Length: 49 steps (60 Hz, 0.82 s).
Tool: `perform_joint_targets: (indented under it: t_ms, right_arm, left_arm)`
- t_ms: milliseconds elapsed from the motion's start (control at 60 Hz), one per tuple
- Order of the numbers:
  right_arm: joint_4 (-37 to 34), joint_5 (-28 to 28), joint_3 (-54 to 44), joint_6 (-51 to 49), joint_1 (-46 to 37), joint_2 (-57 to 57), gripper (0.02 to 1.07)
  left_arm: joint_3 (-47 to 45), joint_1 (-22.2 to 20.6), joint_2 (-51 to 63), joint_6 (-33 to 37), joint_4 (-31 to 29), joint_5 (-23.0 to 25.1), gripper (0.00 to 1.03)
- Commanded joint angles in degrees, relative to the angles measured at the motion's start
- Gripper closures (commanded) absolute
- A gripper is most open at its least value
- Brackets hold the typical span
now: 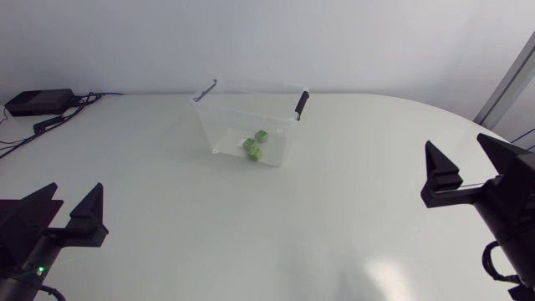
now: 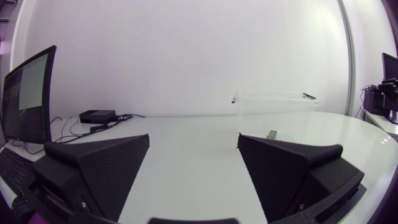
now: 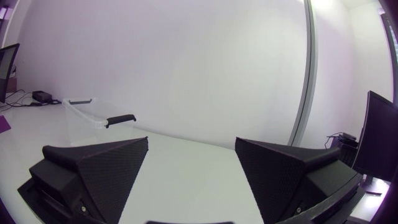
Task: Place the duplo bricks in the container
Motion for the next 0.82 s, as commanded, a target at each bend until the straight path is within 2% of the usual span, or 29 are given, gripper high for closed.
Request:
perform_joint_targets:
  t_ms: [0,700,800]
  right_arm:
    - [-1.71,-0.55,-2.26,2.24,-0.88,-2.63,0.06]
    - [-15.77,-5.96,-11.77,10.56,-6.55,-22.92,0.06]
    - [-15.86,-6.0,-11.84,10.61,-6.59,-23.05,0.06]
  left_arm:
    - [-1.08,-0.46,-0.39,-0.57,0.61,0.29,0.04]
    - [-1.15,-2.86,0.12,-2.77,0.93,0.23,0.04]
    - [-1.15,-2.87,0.12,-2.79,0.93,0.23,0.04]
